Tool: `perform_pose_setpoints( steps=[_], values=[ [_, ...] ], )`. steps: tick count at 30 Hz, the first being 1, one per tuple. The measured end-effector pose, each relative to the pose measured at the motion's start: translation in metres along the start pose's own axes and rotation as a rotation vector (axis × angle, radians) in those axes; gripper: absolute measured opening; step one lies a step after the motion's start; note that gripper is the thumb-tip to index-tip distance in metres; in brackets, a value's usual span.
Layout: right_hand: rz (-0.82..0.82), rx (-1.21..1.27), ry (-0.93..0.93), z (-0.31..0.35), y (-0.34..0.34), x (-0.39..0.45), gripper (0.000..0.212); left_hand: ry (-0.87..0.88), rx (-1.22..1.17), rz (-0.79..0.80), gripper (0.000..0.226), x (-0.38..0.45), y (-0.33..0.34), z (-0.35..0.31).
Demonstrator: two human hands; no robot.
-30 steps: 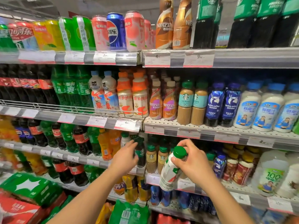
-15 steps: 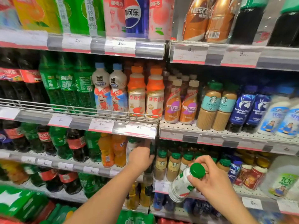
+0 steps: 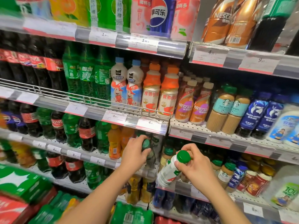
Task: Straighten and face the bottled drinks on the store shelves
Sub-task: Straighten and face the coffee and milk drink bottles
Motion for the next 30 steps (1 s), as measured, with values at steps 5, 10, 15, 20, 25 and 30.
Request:
perform_pose_setpoints(
  steps=[5,10,15,20,25,30],
  values=[
    [0.022,-0.040,-0.032,0.002,0.017,0.008,0.033,0.014,-0.102,-0.044,0.039,-0.024,-0.033,-0.002],
    [0.036,-0.010,-0.047,-0.001,0.032,0.018,0.028,-0.005,-0.132,-0.107,0.039,-0.044,-0.057,0.003],
    [0.016,0.022,-0.030,-0.008,0.047,0.033,0.030,-0.029,-0.164,-0.159,0.038,-0.059,-0.076,0.007],
    [0.001,0.019,-0.022,-0.008,0.061,0.053,0.032,-0.049,-0.158,-0.184,0.037,-0.068,-0.086,0.011],
    [-0.013,-0.016,-0.009,-0.007,0.078,0.075,0.039,-0.063,-0.133,-0.185,0.038,-0.073,-0.091,0.017],
    [0.015,-0.071,0.007,-0.011,0.100,0.090,0.044,-0.063,-0.131,-0.190,0.038,-0.078,-0.093,0.018]
  ],
)
Point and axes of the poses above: each hand's wrist, its own x-axis towards the middle knuckle, its own y-axis out of the palm, z = x × y, the point moved 3 cm from there along x, towards the middle knuckle, and after that the axes turned 3 degrees about -x, right-handed, at the moved point
